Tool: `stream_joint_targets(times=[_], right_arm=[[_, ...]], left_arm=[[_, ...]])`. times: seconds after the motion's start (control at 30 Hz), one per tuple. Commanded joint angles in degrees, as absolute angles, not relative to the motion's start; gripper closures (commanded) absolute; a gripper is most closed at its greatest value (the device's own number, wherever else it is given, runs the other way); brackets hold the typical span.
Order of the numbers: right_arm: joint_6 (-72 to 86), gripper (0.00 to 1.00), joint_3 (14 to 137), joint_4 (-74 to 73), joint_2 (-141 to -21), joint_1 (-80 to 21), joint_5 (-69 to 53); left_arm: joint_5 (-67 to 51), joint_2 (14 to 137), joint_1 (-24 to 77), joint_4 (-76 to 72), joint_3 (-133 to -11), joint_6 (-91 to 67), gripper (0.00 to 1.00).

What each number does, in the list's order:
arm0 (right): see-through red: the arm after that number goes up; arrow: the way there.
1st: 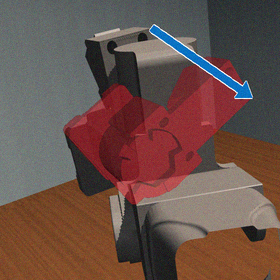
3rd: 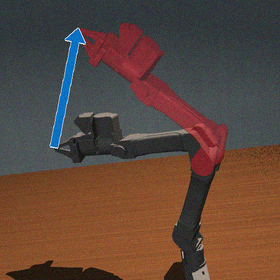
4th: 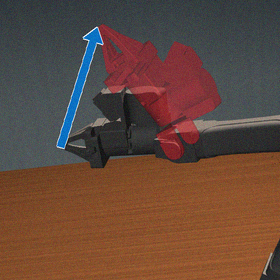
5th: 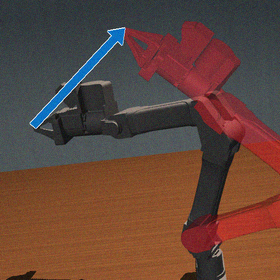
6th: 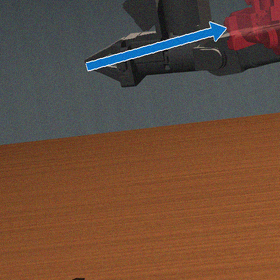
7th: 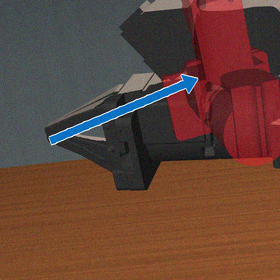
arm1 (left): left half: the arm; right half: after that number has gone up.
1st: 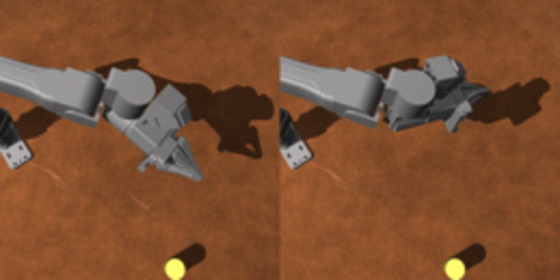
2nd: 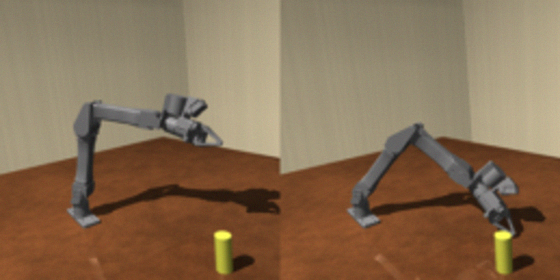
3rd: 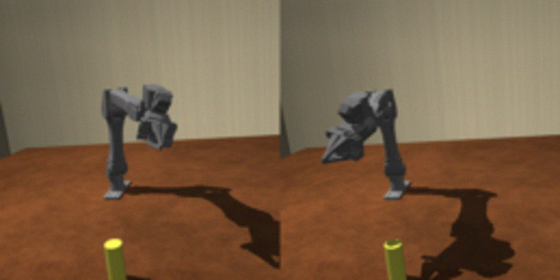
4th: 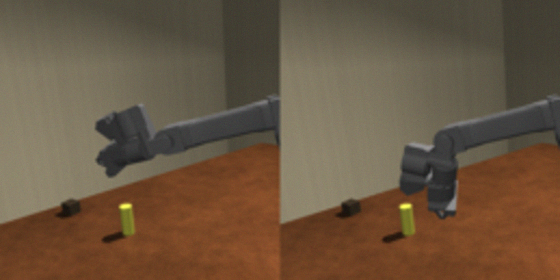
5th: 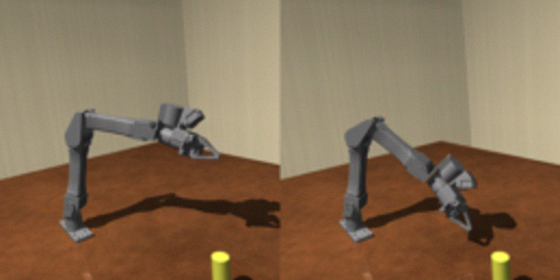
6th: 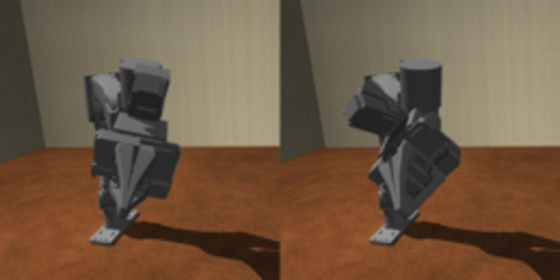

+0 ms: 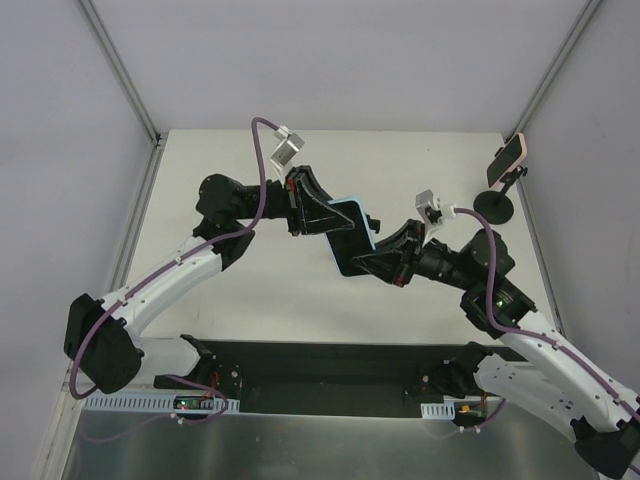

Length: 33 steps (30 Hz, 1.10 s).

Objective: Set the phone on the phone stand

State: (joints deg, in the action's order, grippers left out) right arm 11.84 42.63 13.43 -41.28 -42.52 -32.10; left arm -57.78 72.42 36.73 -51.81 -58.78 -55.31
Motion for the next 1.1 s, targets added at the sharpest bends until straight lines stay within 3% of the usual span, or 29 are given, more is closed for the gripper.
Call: stream_joint_targets(times=[0.0,0.07,0.1,0.23,0.47,0.57,0.7,0.9,1.07], right_arm=[[8.18,0.55,43.77,13.64,-41.22,-42.01,-26.55],[6.95,0.19,45.17,7.15,-42.36,-42.10,-21.92],[6.86,0.03,45.96,3.99,-42.89,-42.01,-19.71],[11.95,0.03,48.87,-10.87,-49.11,-39.39,-14.58],[14.15,0.03,51.76,-22.41,-52.12,-36.91,-0.81],[15.11,0.01,54.75,-23.11,-53.96,-37.09,-0.35],[15.47,0.23,61.16,-30.21,-59.67,-37.44,5.70],[14.42,0.44,70.22,-36.03,-67.05,-39.98,10.36],[14.59,0.47,72.68,-37.09,-71.45,-40.78,11.69]], left_arm=[[-53.73,67.42,37.88,-36.49,-64.23,-48.02,1.00],[-46.80,63.92,37.88,-21.18,-66.61,-33.71,1.00],[-36.66,62.94,37.88,-8.48,-69.06,-29.31,1.00],[-7.48,57.67,37.62,8.75,-69.79,-19.61,1.00],[8.59,46.77,36.30,11.87,-63.29,-19.78,1.00],[8.79,45.71,36.12,12.13,-62.23,-19.16,1.00],[6.08,46.40,36.21,12.22,-62.05,-18.90,1.00],[2.38,48.51,36.12,12.13,-62.40,-18.37,1.00],[0.71,50.79,36.12,11.95,-63.37,-18.19,1.00]])
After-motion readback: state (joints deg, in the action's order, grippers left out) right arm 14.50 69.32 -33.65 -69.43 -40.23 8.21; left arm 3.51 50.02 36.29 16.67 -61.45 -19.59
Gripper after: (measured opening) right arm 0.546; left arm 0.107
